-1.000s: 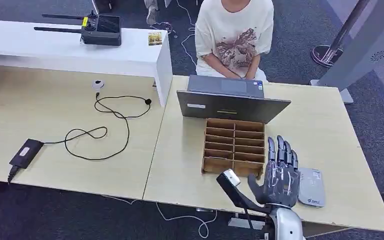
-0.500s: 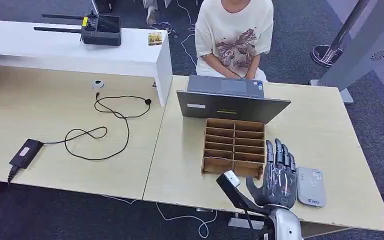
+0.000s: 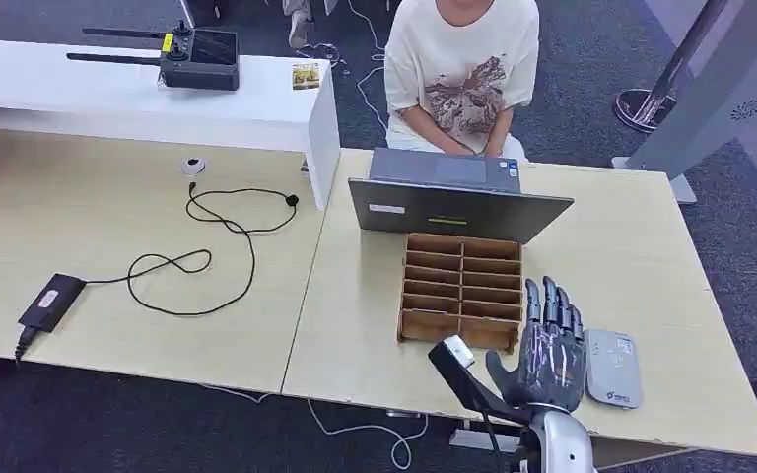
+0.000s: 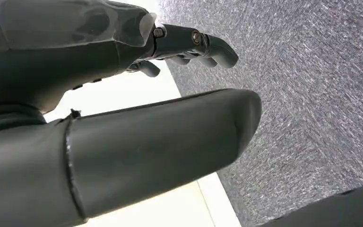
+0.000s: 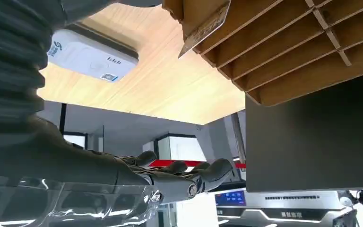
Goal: Pass the card to the sensor for recognition and then transmit it.
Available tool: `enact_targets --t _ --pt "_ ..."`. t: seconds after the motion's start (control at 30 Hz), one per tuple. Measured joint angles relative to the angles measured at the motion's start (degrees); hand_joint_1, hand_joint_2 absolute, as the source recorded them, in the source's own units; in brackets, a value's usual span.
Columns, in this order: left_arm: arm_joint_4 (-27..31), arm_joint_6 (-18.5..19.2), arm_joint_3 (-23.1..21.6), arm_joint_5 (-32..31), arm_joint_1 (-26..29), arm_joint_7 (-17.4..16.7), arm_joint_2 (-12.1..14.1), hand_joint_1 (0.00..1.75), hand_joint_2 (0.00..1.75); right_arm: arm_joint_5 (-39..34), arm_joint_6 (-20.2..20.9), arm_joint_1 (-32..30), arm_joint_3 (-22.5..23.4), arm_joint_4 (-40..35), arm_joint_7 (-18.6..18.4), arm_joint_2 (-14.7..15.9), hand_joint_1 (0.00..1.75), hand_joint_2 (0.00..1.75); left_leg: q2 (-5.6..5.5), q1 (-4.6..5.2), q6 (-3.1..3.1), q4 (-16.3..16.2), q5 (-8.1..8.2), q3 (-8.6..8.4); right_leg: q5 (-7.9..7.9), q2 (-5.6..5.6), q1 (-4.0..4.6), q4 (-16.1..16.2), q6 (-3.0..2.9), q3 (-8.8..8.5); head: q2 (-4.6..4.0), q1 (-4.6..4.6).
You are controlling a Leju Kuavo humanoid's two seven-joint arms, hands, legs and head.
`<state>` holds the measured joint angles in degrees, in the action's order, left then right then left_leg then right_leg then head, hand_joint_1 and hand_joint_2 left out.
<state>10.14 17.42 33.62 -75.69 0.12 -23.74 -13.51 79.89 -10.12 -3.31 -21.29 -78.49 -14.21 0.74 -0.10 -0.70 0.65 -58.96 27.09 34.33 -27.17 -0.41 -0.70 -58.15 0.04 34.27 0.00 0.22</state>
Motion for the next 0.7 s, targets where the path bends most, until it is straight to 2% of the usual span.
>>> enact_targets --t 0.37,0.7 --pt "0.00 0.02 0.00 -0.17 0.01 0.11 0.20 0.00 0.00 -0.07 0.02 0.02 0.00 0.64 0.00 0.00 0.37 1.75 0.00 0.00 0.00 0.00 0.00 0.00 0.00 0.00 0.00 0.00 0.00 0.00 0.00 0.00" --pt "0.00 0.22 -0.02 -0.35 0.00 0.11 0.22 0.00 0.00 -0.50 0.63 0.44 0.00 1.01 0.00 0.00 0.40 1.75 0.00 0.00 0.00 0.00 0.00 0.00 0.00 0.00 0.00 0.00 0.00 0.00 0.02 0.00"
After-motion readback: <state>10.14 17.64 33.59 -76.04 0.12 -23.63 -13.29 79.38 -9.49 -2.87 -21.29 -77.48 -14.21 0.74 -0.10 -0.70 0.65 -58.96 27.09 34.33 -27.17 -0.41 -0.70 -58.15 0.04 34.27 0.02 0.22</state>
